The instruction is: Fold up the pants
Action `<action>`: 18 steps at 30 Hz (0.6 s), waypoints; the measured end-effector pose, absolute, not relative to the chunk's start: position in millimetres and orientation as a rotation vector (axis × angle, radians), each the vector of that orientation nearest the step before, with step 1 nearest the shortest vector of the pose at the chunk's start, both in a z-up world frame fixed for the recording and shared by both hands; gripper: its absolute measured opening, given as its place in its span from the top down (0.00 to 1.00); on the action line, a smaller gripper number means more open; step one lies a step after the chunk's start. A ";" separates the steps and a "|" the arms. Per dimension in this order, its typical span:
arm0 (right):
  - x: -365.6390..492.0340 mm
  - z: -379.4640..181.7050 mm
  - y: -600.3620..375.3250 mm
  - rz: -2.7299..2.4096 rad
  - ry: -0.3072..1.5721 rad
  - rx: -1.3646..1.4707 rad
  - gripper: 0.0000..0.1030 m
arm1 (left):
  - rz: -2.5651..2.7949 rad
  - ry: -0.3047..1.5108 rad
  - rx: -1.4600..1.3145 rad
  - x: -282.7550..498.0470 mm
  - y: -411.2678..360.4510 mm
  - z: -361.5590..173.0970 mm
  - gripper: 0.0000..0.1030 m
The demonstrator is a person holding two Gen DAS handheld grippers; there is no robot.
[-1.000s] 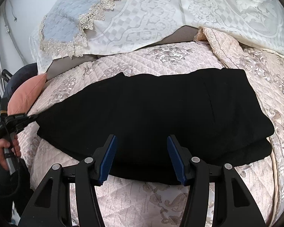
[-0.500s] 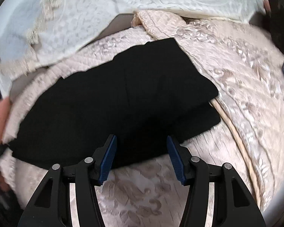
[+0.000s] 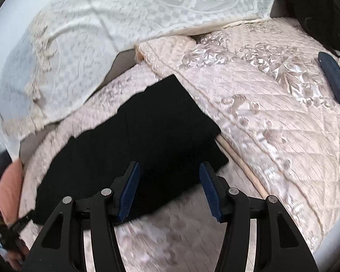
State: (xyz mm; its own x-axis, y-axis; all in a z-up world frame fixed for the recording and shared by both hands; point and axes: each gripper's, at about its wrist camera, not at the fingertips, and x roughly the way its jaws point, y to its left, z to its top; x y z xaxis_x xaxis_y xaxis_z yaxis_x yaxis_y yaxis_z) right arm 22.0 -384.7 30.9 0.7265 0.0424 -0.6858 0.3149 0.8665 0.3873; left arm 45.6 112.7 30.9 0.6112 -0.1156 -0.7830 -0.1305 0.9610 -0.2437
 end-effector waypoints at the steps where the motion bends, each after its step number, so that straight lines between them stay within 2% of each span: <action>1: 28.3 28.4 -387.6 -0.163 0.759 0.521 0.47 | -0.010 0.918 -0.282 46.1 106.8 30.9 0.61; 5: 42.6 19.0 -397.1 -0.193 0.805 0.587 0.47 | -0.096 0.912 -0.231 44.7 76.4 31.5 0.56; 7: 43.0 18.8 -399.7 -0.213 0.806 0.617 0.48 | -0.171 0.905 -0.198 41.5 57.8 32.0 0.44; 8: 43.6 19.2 -398.6 -0.221 0.805 0.615 0.48 | -0.206 0.902 -0.170 40.0 47.9 31.9 0.42; 10: 43.9 20.2 -395.5 -0.248 0.807 0.588 0.62 | -0.290 0.904 -0.100 37.8 26.0 27.5 0.39; 11: 42.0 20.5 -396.4 -0.259 0.802 0.584 0.85 | -0.313 0.918 -0.067 38.5 16.8 23.1 0.39; 14: 23.5 24.6 -404.3 -0.217 0.745 0.648 0.91 | -0.330 0.930 -0.037 38.9 7.8 19.5 0.39; 18: -4.8 28.5 -408.8 -0.213 0.695 0.684 0.93 | -0.328 0.935 -0.102 41.1 21.8 23.3 0.39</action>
